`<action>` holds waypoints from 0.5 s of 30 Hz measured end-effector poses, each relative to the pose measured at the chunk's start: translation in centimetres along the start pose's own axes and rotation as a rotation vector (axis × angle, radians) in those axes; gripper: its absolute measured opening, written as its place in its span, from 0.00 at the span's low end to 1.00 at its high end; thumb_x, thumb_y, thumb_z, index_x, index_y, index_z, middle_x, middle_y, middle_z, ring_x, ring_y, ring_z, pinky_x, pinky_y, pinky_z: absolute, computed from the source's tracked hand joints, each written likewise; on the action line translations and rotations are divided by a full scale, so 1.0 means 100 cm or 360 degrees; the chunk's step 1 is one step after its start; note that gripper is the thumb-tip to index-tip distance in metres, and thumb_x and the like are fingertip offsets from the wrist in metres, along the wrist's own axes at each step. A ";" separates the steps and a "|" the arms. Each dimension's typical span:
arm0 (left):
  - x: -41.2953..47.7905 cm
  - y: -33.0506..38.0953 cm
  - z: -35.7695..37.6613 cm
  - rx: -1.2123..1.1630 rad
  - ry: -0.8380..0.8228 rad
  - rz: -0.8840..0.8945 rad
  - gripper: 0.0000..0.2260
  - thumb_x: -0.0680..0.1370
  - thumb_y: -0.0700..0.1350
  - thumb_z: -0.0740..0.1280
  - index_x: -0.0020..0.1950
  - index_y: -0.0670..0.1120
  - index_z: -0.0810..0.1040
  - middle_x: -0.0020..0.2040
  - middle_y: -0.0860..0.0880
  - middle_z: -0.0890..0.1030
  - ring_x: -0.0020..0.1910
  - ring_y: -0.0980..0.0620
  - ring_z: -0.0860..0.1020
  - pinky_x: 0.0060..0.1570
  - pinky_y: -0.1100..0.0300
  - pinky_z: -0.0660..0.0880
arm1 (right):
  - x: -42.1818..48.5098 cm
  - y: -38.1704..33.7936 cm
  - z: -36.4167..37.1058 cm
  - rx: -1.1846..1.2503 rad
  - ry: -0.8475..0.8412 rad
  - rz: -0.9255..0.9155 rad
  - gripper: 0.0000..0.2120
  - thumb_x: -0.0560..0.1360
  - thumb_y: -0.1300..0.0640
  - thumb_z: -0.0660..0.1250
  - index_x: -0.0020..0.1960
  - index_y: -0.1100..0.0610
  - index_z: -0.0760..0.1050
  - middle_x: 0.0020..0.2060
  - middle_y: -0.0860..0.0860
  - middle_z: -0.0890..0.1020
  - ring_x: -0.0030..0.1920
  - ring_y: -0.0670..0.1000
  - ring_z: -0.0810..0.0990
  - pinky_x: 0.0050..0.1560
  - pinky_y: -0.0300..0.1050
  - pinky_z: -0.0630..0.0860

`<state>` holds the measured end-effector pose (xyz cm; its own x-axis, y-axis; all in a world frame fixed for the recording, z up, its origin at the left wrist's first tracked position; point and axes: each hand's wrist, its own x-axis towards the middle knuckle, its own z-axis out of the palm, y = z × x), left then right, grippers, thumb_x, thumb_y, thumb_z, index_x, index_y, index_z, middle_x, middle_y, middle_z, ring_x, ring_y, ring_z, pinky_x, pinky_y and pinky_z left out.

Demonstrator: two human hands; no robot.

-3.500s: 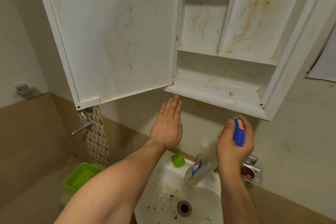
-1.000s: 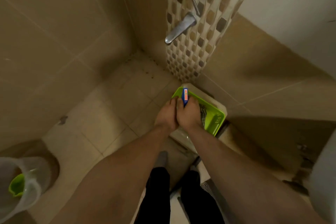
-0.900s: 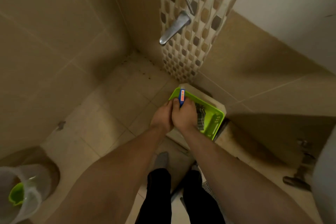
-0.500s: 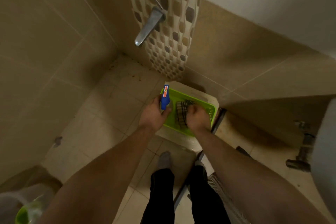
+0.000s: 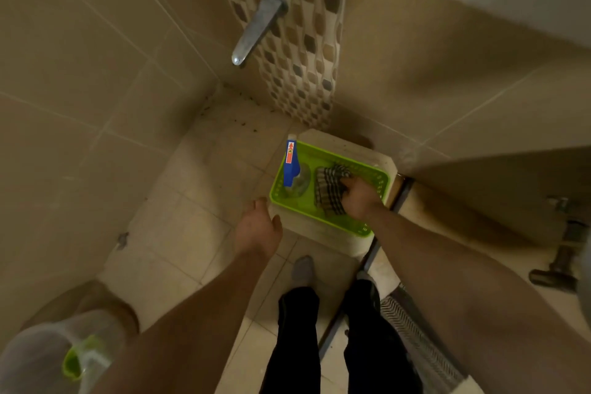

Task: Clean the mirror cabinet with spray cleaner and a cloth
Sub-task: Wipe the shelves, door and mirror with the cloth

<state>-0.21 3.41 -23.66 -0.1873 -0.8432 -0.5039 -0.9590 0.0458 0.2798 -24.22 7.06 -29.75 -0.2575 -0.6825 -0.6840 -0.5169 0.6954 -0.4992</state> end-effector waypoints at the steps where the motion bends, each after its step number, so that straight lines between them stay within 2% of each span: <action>1: -0.008 0.003 0.003 0.0041 -0.0045 -0.0013 0.19 0.81 0.48 0.65 0.71 0.44 0.74 0.66 0.43 0.78 0.62 0.41 0.79 0.55 0.50 0.76 | -0.012 -0.001 -0.001 0.0067 0.0080 -0.0022 0.20 0.81 0.64 0.61 0.73 0.61 0.75 0.75 0.60 0.72 0.73 0.62 0.72 0.74 0.49 0.67; 4: -0.030 0.020 0.007 -0.0074 -0.0278 0.0040 0.14 0.81 0.45 0.65 0.65 0.43 0.80 0.61 0.42 0.82 0.60 0.40 0.81 0.55 0.53 0.77 | -0.060 -0.006 -0.005 0.0338 0.0427 -0.0051 0.16 0.80 0.63 0.66 0.67 0.60 0.81 0.70 0.58 0.78 0.69 0.59 0.76 0.68 0.43 0.70; 7: -0.050 0.050 -0.003 -0.0480 -0.0401 0.0036 0.11 0.81 0.42 0.67 0.62 0.41 0.82 0.56 0.39 0.85 0.58 0.39 0.82 0.57 0.53 0.78 | -0.116 -0.022 -0.014 0.0811 0.0872 0.0042 0.11 0.77 0.62 0.73 0.59 0.59 0.86 0.58 0.56 0.86 0.58 0.53 0.83 0.59 0.38 0.73; 9: -0.058 0.076 -0.016 -0.0778 -0.0377 -0.0046 0.12 0.81 0.43 0.69 0.63 0.40 0.80 0.57 0.39 0.84 0.59 0.40 0.82 0.56 0.55 0.76 | -0.148 -0.036 -0.024 0.1239 0.1090 0.0142 0.07 0.75 0.62 0.76 0.53 0.59 0.86 0.50 0.55 0.87 0.51 0.49 0.84 0.54 0.39 0.77; 11: -0.063 0.105 -0.034 -0.1049 -0.0443 -0.0096 0.17 0.82 0.46 0.69 0.68 0.39 0.77 0.60 0.39 0.83 0.62 0.40 0.80 0.60 0.55 0.74 | -0.180 -0.050 -0.038 0.1776 0.1243 0.0161 0.06 0.73 0.66 0.77 0.47 0.57 0.84 0.43 0.51 0.86 0.46 0.49 0.84 0.51 0.43 0.81; 13: -0.073 0.134 -0.056 -0.1270 -0.0586 -0.0135 0.23 0.81 0.52 0.70 0.72 0.42 0.74 0.62 0.44 0.81 0.64 0.42 0.79 0.63 0.50 0.76 | -0.210 -0.060 -0.053 0.2236 0.1311 0.0161 0.09 0.73 0.68 0.76 0.44 0.56 0.81 0.41 0.52 0.82 0.46 0.53 0.82 0.55 0.52 0.83; 14: -0.075 0.145 -0.064 -0.1378 -0.0666 -0.0160 0.22 0.80 0.55 0.71 0.71 0.45 0.74 0.60 0.48 0.81 0.61 0.45 0.81 0.60 0.50 0.79 | -0.219 -0.062 -0.060 0.2444 0.1281 0.0174 0.10 0.74 0.69 0.75 0.45 0.56 0.79 0.43 0.55 0.83 0.47 0.55 0.82 0.57 0.56 0.83; 15: -0.082 0.154 -0.073 -0.1463 -0.0767 -0.0150 0.18 0.79 0.57 0.71 0.65 0.50 0.77 0.56 0.53 0.82 0.55 0.50 0.83 0.52 0.52 0.82 | -0.231 -0.063 -0.066 0.2641 0.1244 0.0179 0.11 0.74 0.69 0.75 0.47 0.55 0.78 0.47 0.58 0.85 0.49 0.57 0.84 0.57 0.57 0.83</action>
<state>-11.91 7.08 -9.22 -0.3790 -0.5098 -0.7723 -0.4800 -0.6052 0.6351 -20.36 16.96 -7.26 -0.7568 -0.2213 -0.6151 0.6463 -0.1120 -0.7548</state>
